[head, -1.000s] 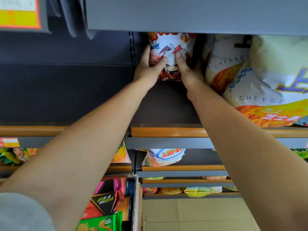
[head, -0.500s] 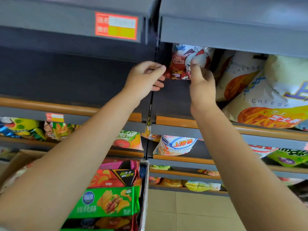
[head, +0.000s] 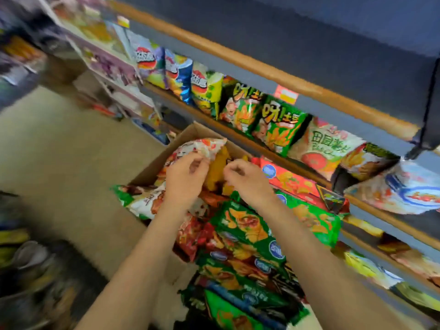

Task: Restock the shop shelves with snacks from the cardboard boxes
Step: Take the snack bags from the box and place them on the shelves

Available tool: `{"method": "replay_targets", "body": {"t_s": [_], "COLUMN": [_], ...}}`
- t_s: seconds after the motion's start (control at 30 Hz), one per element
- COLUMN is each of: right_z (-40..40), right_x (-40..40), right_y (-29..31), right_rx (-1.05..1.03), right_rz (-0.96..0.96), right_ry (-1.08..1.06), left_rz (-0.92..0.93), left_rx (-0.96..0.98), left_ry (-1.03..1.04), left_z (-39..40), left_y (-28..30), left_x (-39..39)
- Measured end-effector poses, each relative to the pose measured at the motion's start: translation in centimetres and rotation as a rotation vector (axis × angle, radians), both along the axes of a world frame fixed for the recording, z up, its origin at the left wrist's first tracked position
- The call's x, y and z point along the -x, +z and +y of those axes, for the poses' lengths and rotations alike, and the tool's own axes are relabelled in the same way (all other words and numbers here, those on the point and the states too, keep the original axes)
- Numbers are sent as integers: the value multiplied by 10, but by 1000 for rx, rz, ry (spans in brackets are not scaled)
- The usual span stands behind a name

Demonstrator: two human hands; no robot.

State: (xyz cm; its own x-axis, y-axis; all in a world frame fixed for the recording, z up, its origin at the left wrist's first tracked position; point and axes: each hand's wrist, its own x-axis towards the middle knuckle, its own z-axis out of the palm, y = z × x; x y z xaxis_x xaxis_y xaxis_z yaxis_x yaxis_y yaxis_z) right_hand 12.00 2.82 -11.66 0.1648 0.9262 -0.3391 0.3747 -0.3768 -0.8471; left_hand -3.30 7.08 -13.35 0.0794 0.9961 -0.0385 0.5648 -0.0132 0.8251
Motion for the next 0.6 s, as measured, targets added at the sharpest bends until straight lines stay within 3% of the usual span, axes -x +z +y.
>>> {"method": "replay_targets", "body": {"t_s": [0.1, 0.2, 0.23, 0.33, 0.47, 0.6], "right_z": [8, 20, 24, 39, 45, 41], "right_x": [48, 75, 82, 97, 113, 123], "right_y": [-20, -31, -34, -42, -58, -71], "right_rx": [79, 110, 142, 304, 471, 512], "right_rz": [-72, -228, -250, -287, -263, -258], "right_ry": [165, 328, 363, 479, 498, 407], "left_rz": [206, 422, 415, 101, -464, -546], "left_rx": [-53, 199, 290, 371, 438, 531], "left_ry": [115, 193, 218, 454, 763, 708], "left_z": [1, -1, -5, -18, -36, -43], "left_y": [-26, -48, -54, -73, -88, -103], "left_x": [58, 98, 108, 126, 129, 124]}}
